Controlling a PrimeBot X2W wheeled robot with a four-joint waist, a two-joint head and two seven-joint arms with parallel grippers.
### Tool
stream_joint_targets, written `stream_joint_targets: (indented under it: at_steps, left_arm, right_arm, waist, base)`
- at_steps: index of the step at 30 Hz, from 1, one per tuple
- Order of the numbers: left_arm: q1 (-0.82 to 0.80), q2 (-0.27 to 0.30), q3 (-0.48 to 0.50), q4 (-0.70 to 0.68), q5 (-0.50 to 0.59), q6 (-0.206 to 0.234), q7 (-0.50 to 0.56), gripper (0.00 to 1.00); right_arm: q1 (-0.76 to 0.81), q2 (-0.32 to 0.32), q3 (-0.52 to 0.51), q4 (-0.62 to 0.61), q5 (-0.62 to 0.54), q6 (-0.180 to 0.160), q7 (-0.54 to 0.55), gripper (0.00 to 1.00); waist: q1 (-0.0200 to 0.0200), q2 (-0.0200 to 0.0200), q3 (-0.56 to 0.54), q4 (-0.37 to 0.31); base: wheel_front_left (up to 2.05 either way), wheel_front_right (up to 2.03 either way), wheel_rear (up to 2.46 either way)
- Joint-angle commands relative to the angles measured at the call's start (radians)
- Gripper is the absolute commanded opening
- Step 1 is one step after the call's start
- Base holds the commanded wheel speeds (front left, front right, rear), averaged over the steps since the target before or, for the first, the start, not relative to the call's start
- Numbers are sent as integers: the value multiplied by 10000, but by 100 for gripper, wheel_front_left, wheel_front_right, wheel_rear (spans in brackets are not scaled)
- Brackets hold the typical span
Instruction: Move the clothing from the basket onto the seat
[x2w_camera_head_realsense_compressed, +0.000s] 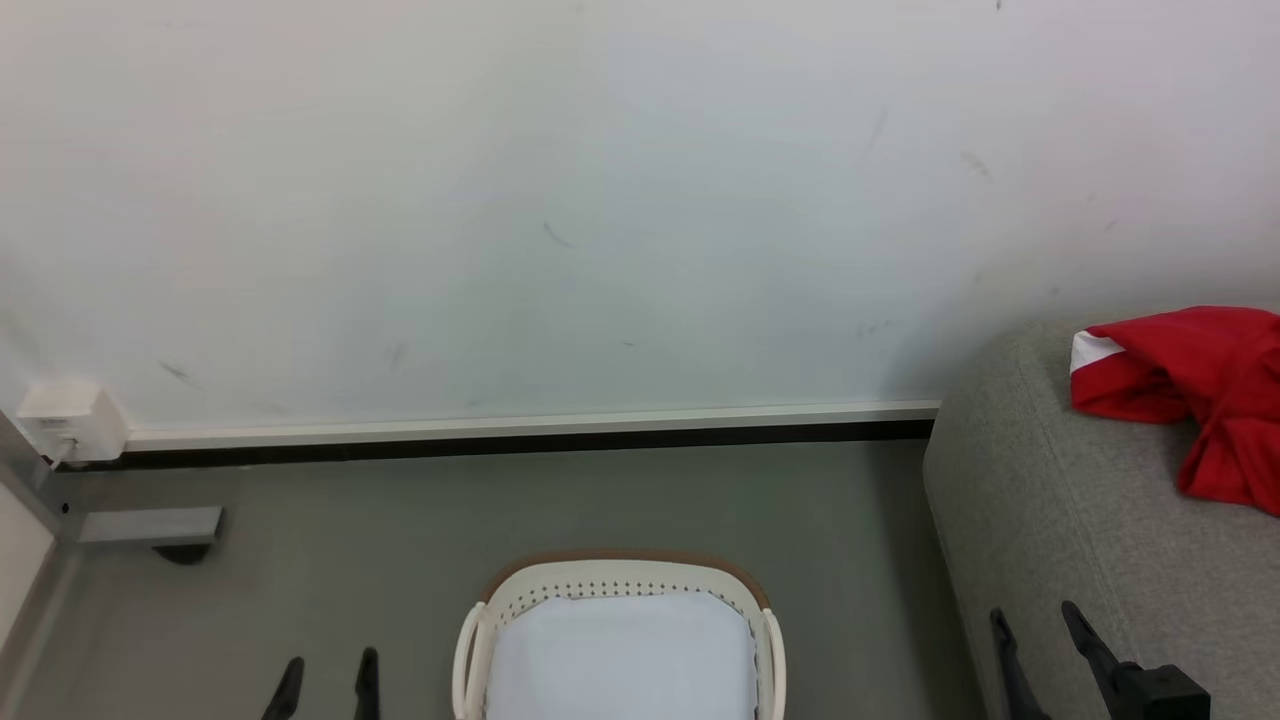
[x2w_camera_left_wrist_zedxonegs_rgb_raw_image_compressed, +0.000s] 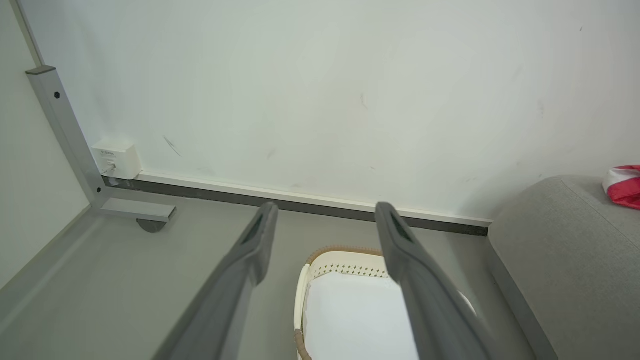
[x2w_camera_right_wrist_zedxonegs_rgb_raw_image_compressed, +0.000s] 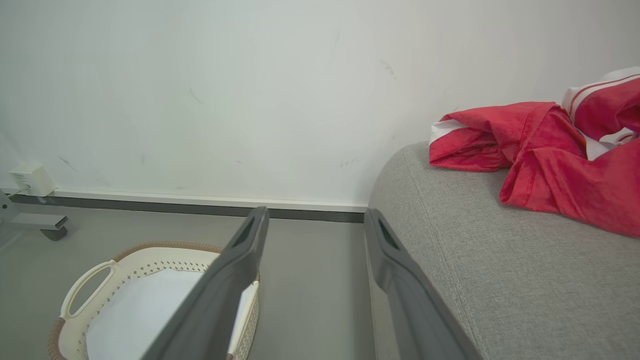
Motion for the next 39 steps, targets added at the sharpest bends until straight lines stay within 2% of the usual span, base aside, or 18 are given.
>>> stream_joint_targets:
  at_steps: [1, 19, 20, 25, 39]
  left_arm:
    - [-101, 25, 57, 69, 181, -23, -4, 100]
    - [-196, 24, 41, 403, 77, -160, -4, 100]
    - [-145, -4, 14, 397, 116, -130, 0, 0]
    - [-20, -93, -10, 777, -39, -133, 78, 0]
    - [-357, -69, 93, 549, -2709, -140, 772, 0]
  right_arm:
    - [140, -28, 36, 51, 141, -26, -34, 100]
    - [172, -27, -22, 46, 139, -26, -34, 100]
    - [15, 2, 2, 79, 29, 0, 0, 0]
    - [139, 79, -39, 391, 170, 0, 134, 0]
    - [84, 56, -294, -170, 2920, -3, 811, 0]
  waist:
    - [0, -1, -13, -32]
    - [0, -1, -83, -126]
    - [0, -1, -83, -127]
    - [0, -1, -80, -126]
    - [0, -1, -33, -97]
  base:
    - [0, 0, 0]
    - [0, 0, 0]
    - [0, 0, 0]
    - [0, 0, 0]
    - [0, 0, 0]
